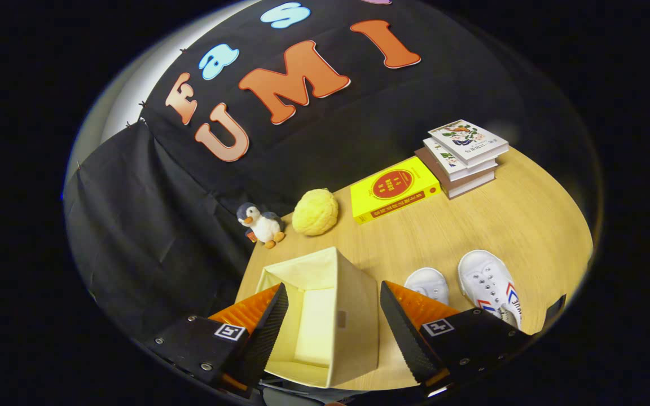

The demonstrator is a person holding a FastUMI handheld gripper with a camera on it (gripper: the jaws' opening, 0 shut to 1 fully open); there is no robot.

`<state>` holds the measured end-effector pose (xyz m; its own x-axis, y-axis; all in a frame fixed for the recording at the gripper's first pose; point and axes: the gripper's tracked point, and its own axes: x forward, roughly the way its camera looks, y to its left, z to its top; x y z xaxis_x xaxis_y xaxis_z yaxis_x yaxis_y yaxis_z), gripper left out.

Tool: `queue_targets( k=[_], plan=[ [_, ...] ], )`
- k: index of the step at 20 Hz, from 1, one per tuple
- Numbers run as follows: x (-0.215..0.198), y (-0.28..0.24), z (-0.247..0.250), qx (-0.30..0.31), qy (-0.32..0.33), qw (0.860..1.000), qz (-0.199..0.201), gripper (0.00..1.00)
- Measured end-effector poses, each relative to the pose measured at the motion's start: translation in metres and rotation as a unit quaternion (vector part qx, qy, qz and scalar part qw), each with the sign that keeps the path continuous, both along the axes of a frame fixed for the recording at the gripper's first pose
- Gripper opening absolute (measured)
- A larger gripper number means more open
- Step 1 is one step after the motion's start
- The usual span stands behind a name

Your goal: Open the storage box then place both shoes into the box .Put the left shoe in first, then the right shoe, with the right side of both shoes facing outward in a uniform manner.

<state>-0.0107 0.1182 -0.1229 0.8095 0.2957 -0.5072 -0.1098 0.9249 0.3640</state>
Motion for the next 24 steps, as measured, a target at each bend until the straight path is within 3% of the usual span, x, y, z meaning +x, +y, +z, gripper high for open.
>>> queue_targets(
  k=[8, 13, 16, 24],
  plan=[
    [-0.004, -0.060, -0.063, -0.056, 0.086, 0.995, -0.016, 0.97],
    [-0.015, -0.075, -0.109, -0.083, 0.145, 0.986, 0.003, 0.78],
    [-0.019, -0.083, -0.135, -0.100, 0.177, 0.979, 0.011, 0.71],
    [-0.013, -0.090, -0.178, -0.127, 0.218, 0.968, 0.017, 0.48]
  ],
)
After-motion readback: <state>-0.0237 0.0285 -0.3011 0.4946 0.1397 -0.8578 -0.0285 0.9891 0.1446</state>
